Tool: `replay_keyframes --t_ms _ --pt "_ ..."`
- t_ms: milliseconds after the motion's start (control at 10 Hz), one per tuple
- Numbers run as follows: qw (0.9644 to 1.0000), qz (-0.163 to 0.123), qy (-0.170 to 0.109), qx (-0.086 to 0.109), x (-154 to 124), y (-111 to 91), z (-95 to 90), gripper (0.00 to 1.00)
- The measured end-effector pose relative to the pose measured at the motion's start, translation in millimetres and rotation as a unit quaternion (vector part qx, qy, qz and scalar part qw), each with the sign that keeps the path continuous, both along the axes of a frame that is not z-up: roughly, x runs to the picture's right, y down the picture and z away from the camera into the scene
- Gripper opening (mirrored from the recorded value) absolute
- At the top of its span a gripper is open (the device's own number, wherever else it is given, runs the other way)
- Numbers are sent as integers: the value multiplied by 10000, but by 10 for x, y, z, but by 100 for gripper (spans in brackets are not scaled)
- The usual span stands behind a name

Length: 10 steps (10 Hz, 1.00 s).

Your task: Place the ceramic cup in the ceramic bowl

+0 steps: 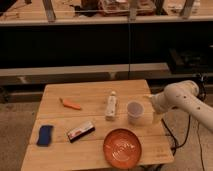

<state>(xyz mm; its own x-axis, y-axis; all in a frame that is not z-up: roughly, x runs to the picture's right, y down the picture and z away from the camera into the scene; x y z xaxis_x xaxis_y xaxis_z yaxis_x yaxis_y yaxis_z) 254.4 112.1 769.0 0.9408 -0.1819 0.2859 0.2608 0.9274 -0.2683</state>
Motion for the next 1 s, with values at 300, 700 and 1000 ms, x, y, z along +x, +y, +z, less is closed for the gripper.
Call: replay_keyframes --t_ms 300,700,1000 --pt "9897 -868 -635 949 -109 132 -263 80" --pt "9591 -2174 -1298 1269 -261 276 -473 80" --pt "9495 -2630 -1264 1151 -352 213 -529 80"
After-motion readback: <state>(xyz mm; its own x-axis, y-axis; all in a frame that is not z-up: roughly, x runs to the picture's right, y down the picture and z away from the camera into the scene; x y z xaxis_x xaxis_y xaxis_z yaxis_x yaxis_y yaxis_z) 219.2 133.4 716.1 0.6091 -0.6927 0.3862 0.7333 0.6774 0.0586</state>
